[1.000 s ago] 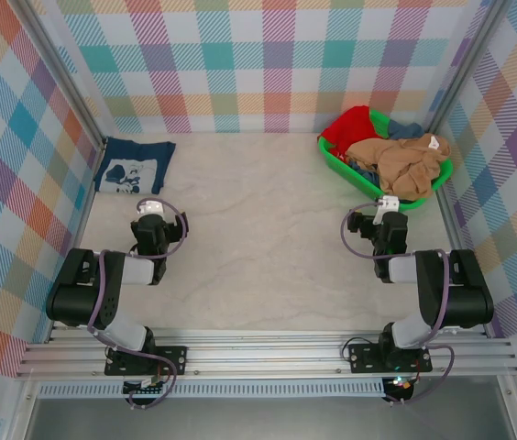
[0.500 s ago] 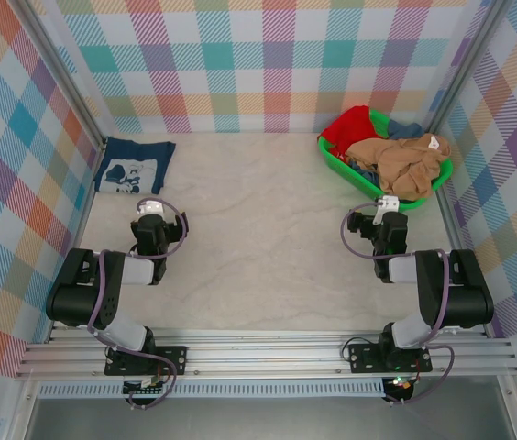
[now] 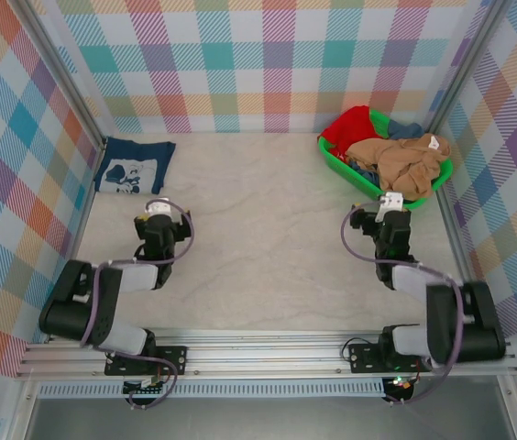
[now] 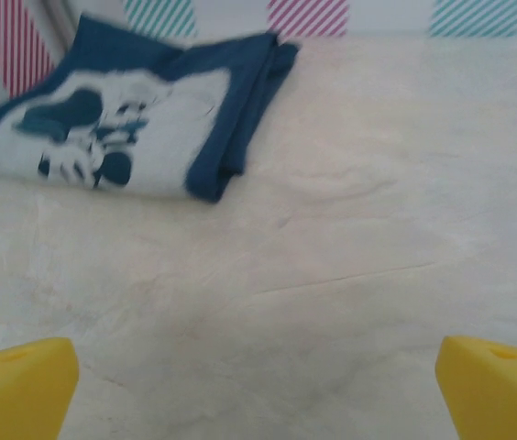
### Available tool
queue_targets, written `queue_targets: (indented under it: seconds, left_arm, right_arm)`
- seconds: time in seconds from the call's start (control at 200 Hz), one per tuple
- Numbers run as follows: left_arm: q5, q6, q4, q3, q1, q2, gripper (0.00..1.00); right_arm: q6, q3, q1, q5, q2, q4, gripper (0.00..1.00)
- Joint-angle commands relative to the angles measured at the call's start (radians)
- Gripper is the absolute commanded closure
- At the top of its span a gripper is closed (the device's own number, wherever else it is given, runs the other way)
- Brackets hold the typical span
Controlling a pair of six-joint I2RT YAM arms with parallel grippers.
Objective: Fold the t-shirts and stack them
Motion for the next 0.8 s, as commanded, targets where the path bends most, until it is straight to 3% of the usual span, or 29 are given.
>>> queue_targets:
  seconds: [0.0, 0.065, 0.13, 0.165, 0.21, 0.235, 0.27, 0.36, 0.535, 0.645, 0.795]
  left_arm:
    - [-0.152, -0.018, -0.099, 0.044, -0.057, -0.218, 0.00]
    - [-0.172, -0.055, -0.252, 0.147, -0.087, -0.315, 0.00]
    - [-0.183, -0.119, -0.377, 0.274, -0.106, -0.353, 0.00]
    - [-0.235, -0.299, -0.527, 0.355, -0.101, -0.353, 0.00]
    - [-0.281, -0.624, -0.952, 0.541, -0.083, -0.341, 0.00]
    - [-0.292, -0.793, -1.182, 0.642, -0.070, -0.323, 0.00]
    - [-0.303, -0.941, -1.331, 0.724, -0.046, -0.285, 0.00]
    - [0.021, -0.872, -1.336, 0.836, 0.039, -0.198, 0.00]
    - [0.346, -0.769, -1.219, 0.874, -0.077, -0.116, 0.00]
    - [0.407, -0.763, -1.173, 0.834, -0.175, -0.103, 0.02]
    - [0.396, -0.752, -1.130, 0.761, -0.282, -0.130, 0.05]
  right_arm:
    - [-0.039, 0.180, 0.050, 0.136, -0.183, -0.288, 0.00]
    - [0.045, 0.396, 0.066, 0.202, -0.222, -0.563, 0.00]
    - [0.232, 0.624, 0.054, 0.178, -0.191, -0.828, 0.00]
    - [0.362, 0.731, 0.053, 0.162, -0.167, -0.987, 0.00]
    - [0.480, 0.798, 0.035, 0.149, -0.144, -1.048, 0.00]
    - [0.504, 0.812, 0.008, 0.085, -0.133, -1.046, 0.00]
    - [0.512, 0.830, -0.030, -0.027, -0.110, -1.030, 0.00]
    - [0.574, 0.987, -0.042, -0.020, 0.019, -1.205, 0.00]
    - [0.579, 1.278, -0.116, -0.210, 0.333, -1.417, 0.04]
    - [0.601, 1.391, -0.169, -0.316, 0.481, -1.498, 0.13]
    - [0.564, 1.428, -0.206, -0.302, 0.577, -1.517, 0.21]
